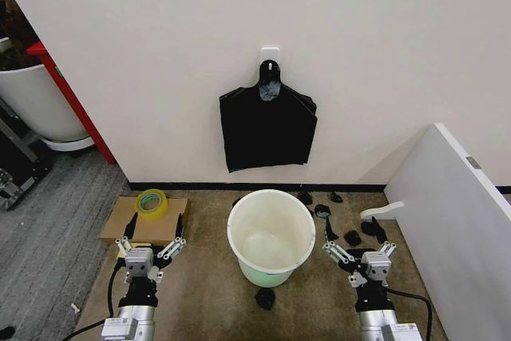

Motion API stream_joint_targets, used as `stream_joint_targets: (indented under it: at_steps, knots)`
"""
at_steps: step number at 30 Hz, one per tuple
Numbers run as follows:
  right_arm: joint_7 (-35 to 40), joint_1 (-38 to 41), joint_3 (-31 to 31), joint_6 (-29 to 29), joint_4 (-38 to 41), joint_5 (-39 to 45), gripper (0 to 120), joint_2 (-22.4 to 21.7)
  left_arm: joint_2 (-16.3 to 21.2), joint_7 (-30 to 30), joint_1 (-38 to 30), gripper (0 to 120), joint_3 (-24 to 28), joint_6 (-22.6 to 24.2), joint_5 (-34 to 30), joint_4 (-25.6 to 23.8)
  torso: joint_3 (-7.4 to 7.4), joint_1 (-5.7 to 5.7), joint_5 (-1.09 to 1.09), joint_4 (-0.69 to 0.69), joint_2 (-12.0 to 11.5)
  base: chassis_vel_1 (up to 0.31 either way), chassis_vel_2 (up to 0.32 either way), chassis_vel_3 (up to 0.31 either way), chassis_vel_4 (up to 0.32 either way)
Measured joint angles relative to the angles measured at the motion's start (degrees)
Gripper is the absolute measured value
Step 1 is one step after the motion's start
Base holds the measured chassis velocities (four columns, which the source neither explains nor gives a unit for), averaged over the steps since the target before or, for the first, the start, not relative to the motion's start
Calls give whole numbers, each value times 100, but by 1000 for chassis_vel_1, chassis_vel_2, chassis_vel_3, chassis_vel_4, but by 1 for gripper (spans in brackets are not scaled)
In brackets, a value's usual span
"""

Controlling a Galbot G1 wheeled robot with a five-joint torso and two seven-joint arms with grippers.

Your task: Place the garbage bag over the trash bin.

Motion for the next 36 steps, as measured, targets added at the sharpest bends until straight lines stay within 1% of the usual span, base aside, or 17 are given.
stream_joint_targets:
  at_steps: [14, 18, 23, 24, 27, 30, 31, 32, 33, 35, 36]
  knots:
    - [-4, 33, -64, -136, 5, 112, 100, 0, 9, 3, -28, 100, 16, -11, 27, 54, 0, 0, 0, 0, 0, 0, 0, 0, 0]
    - [-42, 135, -202, -435, 70, 566, 100, 0, 42, 5, -38, 100, -1, -12, 14, 89, 0, 0, -1, 0, 0, 0, 0, 0, 0]
    - [-80, 228, -209, -511, 62, 591, 100, -5, 107, 10, -99, 100, 6, -10, -22, 132, 0, 0, 0, 1, 0, 0, 0, 0, 0]
    - [-98, 270, -225, -561, 37, 599, 100, -36, 151, 22, -136, 100, 11, -8, -43, 163, 0, 0, -1, -2, 0, 0, 0, 0, 0]
    - [-193, 495, -301, -708, -78, 673, 100, -196, 246, 65, -165, 100, 12, -15, -152, 207, 0, 0, 1, 2, 0, 0, 0, 0, 0]
    - [-252, 615, -308, -760, -150, 740, 100, -276, 338, 90, -236, 100, 53, -13, -226, 242, 0, 0, 0, 2, 0, 0, 0, 0, 0]
    - [-276, 661, -306, -776, -182, 774, 100, -306, 410, 99, -305, 100, 97, 0, -267, 276, 0, 0, 0, 1, 0, 0, 0, 0, 0]
    - [-305, 746, -317, -810, -229, 828, 100, -354, 459, 102, -345, 100, 123, 7, -297, 312, 0, 0, -1, -7, 0, 0, 0, 0, 0]
    - [-351, 888, -363, -854, -286, 914, 100, -426, 470, 103, -345, 100, 126, 8, -314, 335, 0, 0, -1, -2, 0, 0, 0, 0, 0]
    - [-481, 1296, -556, -1043, -410, 1407, 100, -613, 439, 109, -280, 100, 93, -39, -312, 342, 1, 0, 0, 1, 0, 0, 0, 0, 0]
    - [-481, 1296, -556, -1043, -410, 1407, 100, -613, 439, 109, -280, 100, 93, -39, -312, 342, 1, 0, 0, 1, 0, 0, 0, 0, 0]
